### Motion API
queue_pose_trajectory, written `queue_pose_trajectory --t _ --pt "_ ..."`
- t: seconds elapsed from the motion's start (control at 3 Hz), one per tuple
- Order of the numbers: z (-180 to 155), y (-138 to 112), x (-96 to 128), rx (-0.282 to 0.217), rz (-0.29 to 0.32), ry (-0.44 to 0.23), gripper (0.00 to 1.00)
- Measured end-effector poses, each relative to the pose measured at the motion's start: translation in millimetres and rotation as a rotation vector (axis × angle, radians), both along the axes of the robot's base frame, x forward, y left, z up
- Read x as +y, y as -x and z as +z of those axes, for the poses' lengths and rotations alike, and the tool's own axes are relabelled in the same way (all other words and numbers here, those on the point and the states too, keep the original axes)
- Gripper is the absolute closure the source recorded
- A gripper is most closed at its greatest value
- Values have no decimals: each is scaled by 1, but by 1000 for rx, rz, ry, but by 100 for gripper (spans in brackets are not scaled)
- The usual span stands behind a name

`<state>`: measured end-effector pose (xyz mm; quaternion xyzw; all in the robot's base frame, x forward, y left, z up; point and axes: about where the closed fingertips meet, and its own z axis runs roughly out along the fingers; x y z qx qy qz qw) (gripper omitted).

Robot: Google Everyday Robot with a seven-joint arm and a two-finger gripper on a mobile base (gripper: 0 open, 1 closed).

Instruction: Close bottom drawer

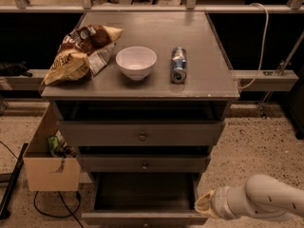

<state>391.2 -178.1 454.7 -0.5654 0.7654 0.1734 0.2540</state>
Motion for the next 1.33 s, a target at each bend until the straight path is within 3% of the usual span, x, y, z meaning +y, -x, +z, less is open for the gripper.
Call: queue_pose_trajectory --t 0.33,0.67,1.0,1.33 --pt "-3 1 1 -1 -2 -7 99" --pt "-25 10 6 -8 -16 -68 100" --pt "-91 3 6 -90 -45 -179 100" --pt "-91 3 6 -90 -45 -179 100"
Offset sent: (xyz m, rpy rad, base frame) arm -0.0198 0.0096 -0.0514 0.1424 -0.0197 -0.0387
